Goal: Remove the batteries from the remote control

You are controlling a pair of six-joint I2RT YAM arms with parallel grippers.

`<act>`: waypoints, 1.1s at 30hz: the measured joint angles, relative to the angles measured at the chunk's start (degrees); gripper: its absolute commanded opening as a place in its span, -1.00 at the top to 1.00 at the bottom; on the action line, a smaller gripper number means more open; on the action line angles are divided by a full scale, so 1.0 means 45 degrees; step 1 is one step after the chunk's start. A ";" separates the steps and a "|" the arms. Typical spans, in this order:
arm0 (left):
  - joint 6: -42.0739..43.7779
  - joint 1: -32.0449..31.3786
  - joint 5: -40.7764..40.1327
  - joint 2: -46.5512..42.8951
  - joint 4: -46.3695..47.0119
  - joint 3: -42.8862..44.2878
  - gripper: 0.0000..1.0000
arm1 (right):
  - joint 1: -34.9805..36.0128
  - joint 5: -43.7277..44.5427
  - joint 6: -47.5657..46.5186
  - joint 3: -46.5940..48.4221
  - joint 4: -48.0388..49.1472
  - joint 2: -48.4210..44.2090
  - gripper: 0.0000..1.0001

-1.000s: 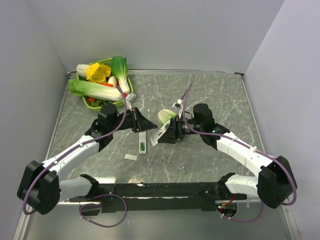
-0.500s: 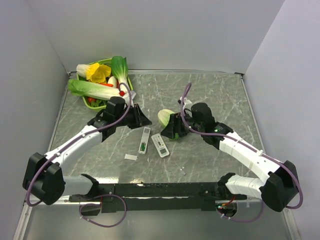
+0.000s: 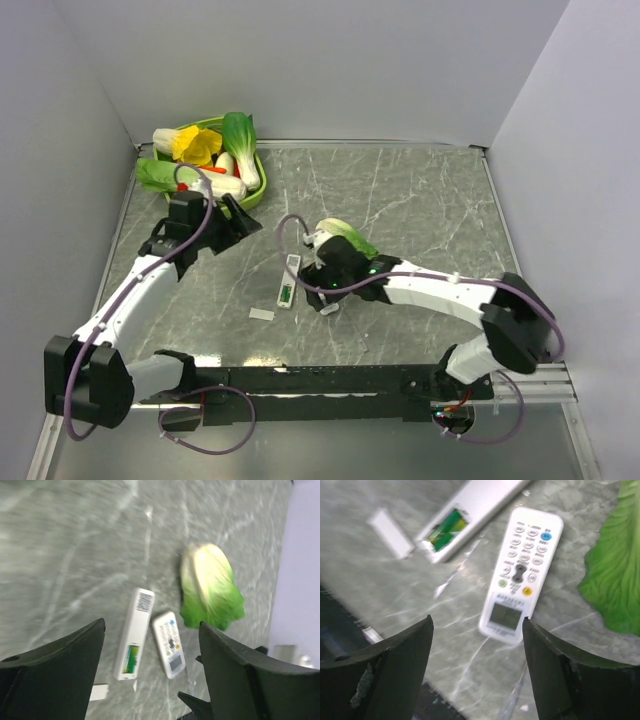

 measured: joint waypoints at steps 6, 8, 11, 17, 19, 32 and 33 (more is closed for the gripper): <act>0.0296 0.0855 0.0282 -0.0719 -0.0345 -0.0160 -0.66 | 0.1190 0.2866 -0.0267 0.0933 -0.0748 0.2370 -0.60; 0.0355 0.0899 0.0427 -0.0826 -0.0321 -0.0301 -0.67 | 0.1379 0.3337 -0.0262 0.1137 -0.0831 0.2968 -0.57; 0.0466 0.0991 0.0665 -0.0860 -0.0345 -0.0661 -0.69 | 0.1413 0.3667 -0.0151 0.1132 -0.0923 0.3337 -0.47; 0.0797 0.1073 0.1122 -0.0874 -0.0355 -0.0879 -0.72 | 0.1409 0.4027 0.0228 0.0894 -0.0850 0.3361 0.33; 0.0942 0.1073 0.1316 -0.0879 -0.0321 -0.0884 -0.72 | 0.1394 0.4027 0.0214 0.0889 -0.0850 0.3342 0.49; 0.0952 -0.0695 0.3186 -0.1914 0.1316 -0.2040 -0.91 | -0.0131 -0.0578 -0.0554 0.0563 -0.0894 -0.0937 0.69; 0.0865 -0.0986 0.3201 -0.1846 0.1501 -0.2040 -0.90 | -0.0141 -0.1054 -0.0568 0.0573 -0.0801 -0.1151 0.68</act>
